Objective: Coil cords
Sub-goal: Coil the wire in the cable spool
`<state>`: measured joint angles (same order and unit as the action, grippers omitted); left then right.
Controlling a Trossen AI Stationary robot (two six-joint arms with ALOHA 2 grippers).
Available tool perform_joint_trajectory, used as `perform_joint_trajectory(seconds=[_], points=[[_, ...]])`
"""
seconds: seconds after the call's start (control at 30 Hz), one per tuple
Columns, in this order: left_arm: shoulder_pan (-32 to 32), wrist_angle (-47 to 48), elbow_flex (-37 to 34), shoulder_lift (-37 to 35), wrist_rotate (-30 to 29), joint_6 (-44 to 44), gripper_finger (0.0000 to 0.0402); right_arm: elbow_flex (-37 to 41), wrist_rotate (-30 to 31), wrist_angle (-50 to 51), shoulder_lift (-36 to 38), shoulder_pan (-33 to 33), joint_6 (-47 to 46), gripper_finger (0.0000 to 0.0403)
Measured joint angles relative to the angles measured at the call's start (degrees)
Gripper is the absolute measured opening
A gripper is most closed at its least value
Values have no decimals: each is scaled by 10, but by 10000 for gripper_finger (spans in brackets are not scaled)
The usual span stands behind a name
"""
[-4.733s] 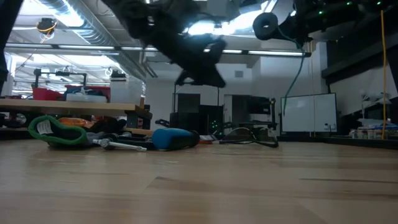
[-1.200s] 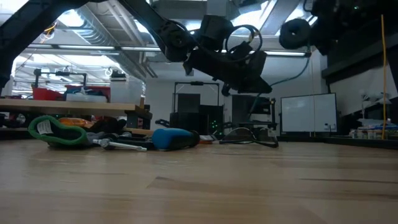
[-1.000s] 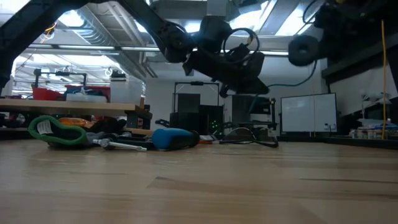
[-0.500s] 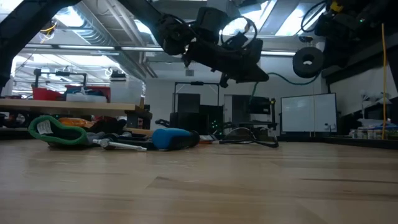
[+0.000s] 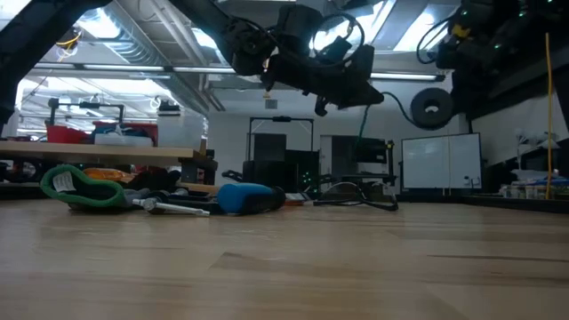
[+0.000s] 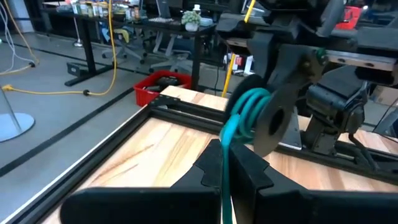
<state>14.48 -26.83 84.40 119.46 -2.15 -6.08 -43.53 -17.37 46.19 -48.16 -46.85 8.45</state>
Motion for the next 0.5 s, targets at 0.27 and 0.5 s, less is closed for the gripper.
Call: perform_joint_trajectory(seconds=[0.27, 0.5], points=[[-1, -16, 0, 0, 0, 1, 0, 0, 1, -69, -39, 0, -5, 2], [-1, -49, 0, 0, 0, 0, 0, 0, -2, -98, -80, 0, -8, 2]])
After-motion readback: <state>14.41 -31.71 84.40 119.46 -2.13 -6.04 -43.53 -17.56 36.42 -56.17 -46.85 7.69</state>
